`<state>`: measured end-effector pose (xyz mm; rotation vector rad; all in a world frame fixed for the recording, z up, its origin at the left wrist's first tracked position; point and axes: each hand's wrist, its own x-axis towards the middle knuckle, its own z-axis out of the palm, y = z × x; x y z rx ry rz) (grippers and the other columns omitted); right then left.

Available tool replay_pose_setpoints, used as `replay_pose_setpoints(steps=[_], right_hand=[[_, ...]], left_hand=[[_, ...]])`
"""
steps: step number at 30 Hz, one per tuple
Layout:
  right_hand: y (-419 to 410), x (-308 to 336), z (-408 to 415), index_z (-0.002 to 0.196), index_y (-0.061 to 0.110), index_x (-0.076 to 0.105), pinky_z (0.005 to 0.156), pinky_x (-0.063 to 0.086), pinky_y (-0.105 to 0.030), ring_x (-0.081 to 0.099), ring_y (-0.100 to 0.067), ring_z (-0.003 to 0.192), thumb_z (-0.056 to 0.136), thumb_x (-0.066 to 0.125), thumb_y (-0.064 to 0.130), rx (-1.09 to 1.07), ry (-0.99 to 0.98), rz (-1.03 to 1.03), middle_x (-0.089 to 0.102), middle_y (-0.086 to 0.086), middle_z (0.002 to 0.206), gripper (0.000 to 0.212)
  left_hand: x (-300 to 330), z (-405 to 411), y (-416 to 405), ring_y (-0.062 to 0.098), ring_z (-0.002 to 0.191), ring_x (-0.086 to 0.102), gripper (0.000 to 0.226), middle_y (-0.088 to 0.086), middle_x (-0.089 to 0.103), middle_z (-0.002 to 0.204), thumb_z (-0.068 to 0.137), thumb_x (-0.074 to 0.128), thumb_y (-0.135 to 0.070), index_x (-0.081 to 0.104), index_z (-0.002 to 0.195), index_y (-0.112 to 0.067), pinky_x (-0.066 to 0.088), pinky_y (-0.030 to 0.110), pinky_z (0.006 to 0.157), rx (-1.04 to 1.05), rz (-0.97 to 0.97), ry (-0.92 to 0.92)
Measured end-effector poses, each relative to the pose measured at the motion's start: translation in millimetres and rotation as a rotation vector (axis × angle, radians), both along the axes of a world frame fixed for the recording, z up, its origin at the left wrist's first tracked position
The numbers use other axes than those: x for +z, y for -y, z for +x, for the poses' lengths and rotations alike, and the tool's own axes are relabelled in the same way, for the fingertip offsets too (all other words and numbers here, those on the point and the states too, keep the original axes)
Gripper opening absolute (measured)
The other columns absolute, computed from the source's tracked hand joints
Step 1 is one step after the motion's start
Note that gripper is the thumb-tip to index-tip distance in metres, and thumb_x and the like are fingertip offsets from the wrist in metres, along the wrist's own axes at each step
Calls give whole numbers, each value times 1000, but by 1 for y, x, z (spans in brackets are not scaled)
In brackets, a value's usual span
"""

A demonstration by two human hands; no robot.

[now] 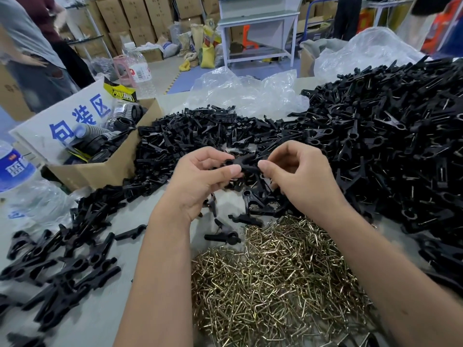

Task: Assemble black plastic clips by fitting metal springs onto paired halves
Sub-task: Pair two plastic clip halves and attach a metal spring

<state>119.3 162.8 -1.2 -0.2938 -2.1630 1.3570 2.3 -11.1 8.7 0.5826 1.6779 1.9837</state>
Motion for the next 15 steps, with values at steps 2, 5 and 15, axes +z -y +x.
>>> replay_pose_setpoints(steps=[2,5,15], right_hand=[[3,8,4,81,23,74,56,50,-17,64,-3,60,88,82,25,162,101,181,72,9,70,11],[20,19,8,80,24,78,51,44,-12,60,0,55,84,86,30,496,411,357,68,13,64,11],[43,22,8,102,15,78,80,61,-40,71,-26,86,94,70,13,451,651,808,75,-2,94,11]], left_hand=[[-4,-8,6,32,94,72,34,13,66,76,56,86,-6,69,85,-12,57,25,65,150,70,50],[-8,-17,10,37,101,66,36,1,57,66,55,85,-2,66,84,-12,60,26,73,268,178,76],[-11,-15,4,21,80,61,34,5,47,72,54,90,-11,72,83,-17,57,22,67,294,105,23]])
